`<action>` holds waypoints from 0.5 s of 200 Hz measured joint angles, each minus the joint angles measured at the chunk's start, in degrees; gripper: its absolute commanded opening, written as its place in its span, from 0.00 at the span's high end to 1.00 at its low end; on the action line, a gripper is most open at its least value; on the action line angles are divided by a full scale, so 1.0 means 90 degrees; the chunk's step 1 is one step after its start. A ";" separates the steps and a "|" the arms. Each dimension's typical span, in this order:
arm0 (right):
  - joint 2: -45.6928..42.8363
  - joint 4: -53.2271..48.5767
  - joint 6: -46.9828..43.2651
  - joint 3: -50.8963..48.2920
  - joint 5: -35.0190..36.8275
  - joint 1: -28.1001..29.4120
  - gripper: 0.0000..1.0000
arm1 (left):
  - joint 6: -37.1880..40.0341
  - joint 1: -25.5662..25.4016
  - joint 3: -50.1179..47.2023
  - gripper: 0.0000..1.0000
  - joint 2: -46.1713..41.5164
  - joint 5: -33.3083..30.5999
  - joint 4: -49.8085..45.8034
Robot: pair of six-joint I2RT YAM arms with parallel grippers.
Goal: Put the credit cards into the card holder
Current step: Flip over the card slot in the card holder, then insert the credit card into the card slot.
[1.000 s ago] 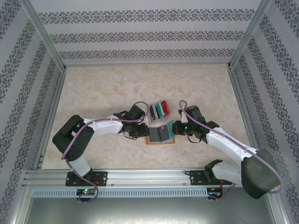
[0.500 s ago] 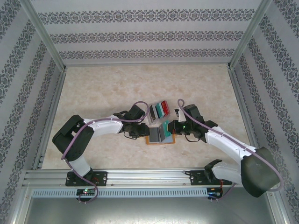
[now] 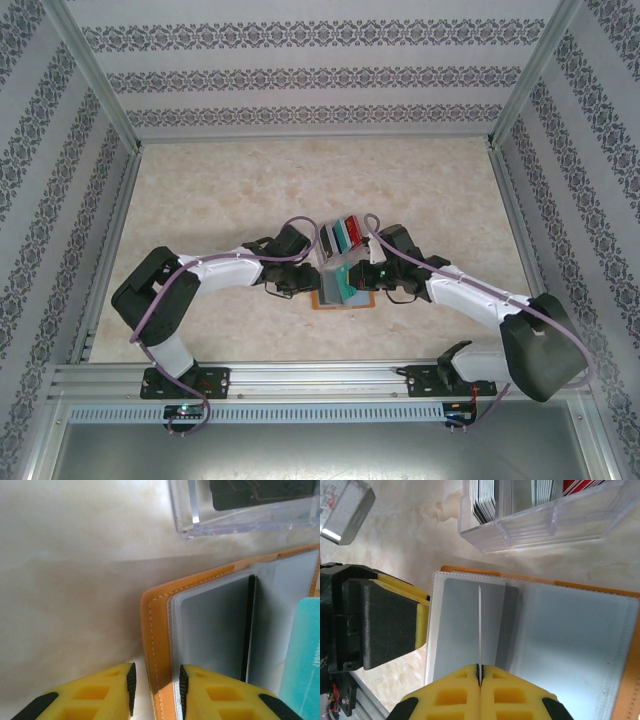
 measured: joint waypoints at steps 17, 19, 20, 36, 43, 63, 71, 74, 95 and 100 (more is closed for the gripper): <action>0.0002 0.0044 0.0061 0.0000 0.0126 0.0032 1.00 | -0.0002 0.0000 -0.0051 0.66 -0.0148 -0.0138 0.0000; -0.0002 0.0049 0.0080 0.0000 0.0148 0.0032 1.00 | -0.0002 0.0000 -0.0063 0.65 -0.0180 -0.0158 -0.0005; -0.0012 0.0056 0.0095 -0.0002 0.0170 0.0032 1.00 | -0.0002 0.0000 -0.0068 0.65 -0.0192 -0.0165 -0.0007; -0.0194 0.0202 0.0233 -0.0143 0.0413 0.0039 1.00 | -0.0019 0.0000 -0.0194 0.60 -0.0461 -0.0376 -0.0032; -0.0321 0.0282 0.0311 -0.0250 0.0491 0.0032 1.00 | -0.0032 0.0000 -0.0257 0.59 -0.0585 -0.0449 -0.0041; -0.0508 0.0508 0.0508 -0.0488 0.0498 -0.0063 1.00 | -0.0051 0.0000 -0.0389 0.54 -0.0821 -0.0549 -0.0036; -0.0500 0.0617 0.0580 -0.0549 0.0469 -0.0104 1.00 | -0.0053 0.0000 -0.0406 0.53 -0.0828 -0.0542 -0.0007; -0.0491 0.0663 0.0614 -0.0568 0.0461 -0.0107 1.00 | -0.0051 0.0000 -0.0408 0.53 -0.0826 -0.0529 0.0007; -0.0381 0.1098 0.0867 -0.0741 0.0323 -0.0143 1.00 | -0.0051 0.0000 -0.0401 0.54 -0.0731 -0.0440 0.0097; -0.0335 0.1200 0.0913 -0.0777 0.0287 -0.0143 1.00 | -0.0051 0.0000 -0.0396 0.54 -0.0695 -0.0413 0.0119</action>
